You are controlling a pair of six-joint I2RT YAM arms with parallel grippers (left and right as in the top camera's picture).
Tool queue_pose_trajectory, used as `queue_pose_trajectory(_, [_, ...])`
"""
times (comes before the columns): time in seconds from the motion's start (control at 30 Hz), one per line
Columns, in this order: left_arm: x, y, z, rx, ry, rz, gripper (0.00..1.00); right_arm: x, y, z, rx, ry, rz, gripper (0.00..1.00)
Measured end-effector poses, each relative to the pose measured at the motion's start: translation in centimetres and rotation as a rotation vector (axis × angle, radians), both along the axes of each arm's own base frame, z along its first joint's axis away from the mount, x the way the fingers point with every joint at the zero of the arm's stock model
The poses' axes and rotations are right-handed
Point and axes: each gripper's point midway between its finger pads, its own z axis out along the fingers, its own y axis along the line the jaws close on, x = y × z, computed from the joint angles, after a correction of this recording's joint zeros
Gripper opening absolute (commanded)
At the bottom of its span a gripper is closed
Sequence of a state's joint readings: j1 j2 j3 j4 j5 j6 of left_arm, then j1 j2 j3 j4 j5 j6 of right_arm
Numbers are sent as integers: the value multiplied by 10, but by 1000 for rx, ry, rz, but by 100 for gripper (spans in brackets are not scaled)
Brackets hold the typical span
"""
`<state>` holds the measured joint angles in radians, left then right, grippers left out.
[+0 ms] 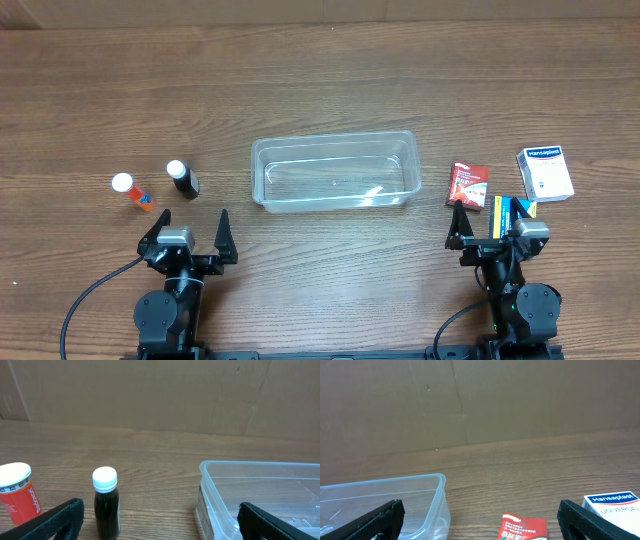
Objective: Pack container
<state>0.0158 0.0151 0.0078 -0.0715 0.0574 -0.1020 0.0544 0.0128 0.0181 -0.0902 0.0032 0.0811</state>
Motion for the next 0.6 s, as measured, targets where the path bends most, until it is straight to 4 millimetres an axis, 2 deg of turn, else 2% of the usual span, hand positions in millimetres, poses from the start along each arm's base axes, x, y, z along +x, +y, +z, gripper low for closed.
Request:
queue_pose_trajectory(0.37, [0, 0, 0, 0, -2, -3, 100, 0, 0, -1, 0, 3, -1, 100])
queue_pose_trajectory(0.47, [0, 0, 0, -8, 0, -2, 100, 2, 0, -10, 12, 47, -1, 100])
queue_pose_trajectory(0.6, [-2, -1, -1, -86, 27, 4, 100, 3, 0, -28, 127, 134, -13, 100])
